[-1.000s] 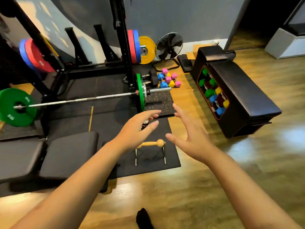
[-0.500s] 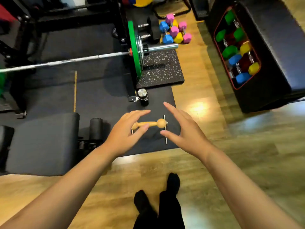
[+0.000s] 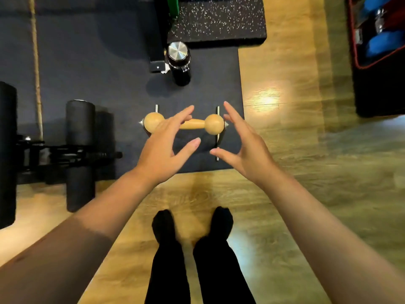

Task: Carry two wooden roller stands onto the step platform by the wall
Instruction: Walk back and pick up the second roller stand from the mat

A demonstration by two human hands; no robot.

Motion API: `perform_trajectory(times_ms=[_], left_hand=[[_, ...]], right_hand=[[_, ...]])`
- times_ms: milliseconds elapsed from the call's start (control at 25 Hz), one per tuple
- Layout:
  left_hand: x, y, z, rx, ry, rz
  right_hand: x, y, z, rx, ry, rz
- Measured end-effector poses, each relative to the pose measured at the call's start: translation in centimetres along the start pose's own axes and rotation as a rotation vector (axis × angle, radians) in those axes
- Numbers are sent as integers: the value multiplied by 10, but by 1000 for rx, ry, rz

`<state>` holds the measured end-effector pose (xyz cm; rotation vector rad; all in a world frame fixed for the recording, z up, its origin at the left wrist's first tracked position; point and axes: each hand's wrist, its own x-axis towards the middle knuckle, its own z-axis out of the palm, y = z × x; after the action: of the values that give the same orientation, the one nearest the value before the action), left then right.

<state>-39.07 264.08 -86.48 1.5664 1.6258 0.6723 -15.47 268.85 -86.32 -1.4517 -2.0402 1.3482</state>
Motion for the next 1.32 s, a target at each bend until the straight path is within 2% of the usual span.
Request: perform_trajectory(times_ms=[120,280,400,520,720,960,1160,1320], left_hand=[[10,-55,44,-36,-14,-2],[9,-114,73,-13,-36,-6],[-1,-163,84,1,-14,-72],[-7,-206,97,-76,98,-299],[11,-252,108,-172,367,-665],[44,-292,115,-220,535,-715],[72,-322,115,-314,330,-817],[76,-327,119,-409,298,-841]], right_hand=[[22,50,47,26,29,2],[29,108,93,64,187,44],[31,145,121,218,296,217],[43,173,141,404,330,435],[76,214,149,426,263,487],[99,247,162,393,240,504],[118,266,169,455,230,518],[122,277,185,496,261,540]])
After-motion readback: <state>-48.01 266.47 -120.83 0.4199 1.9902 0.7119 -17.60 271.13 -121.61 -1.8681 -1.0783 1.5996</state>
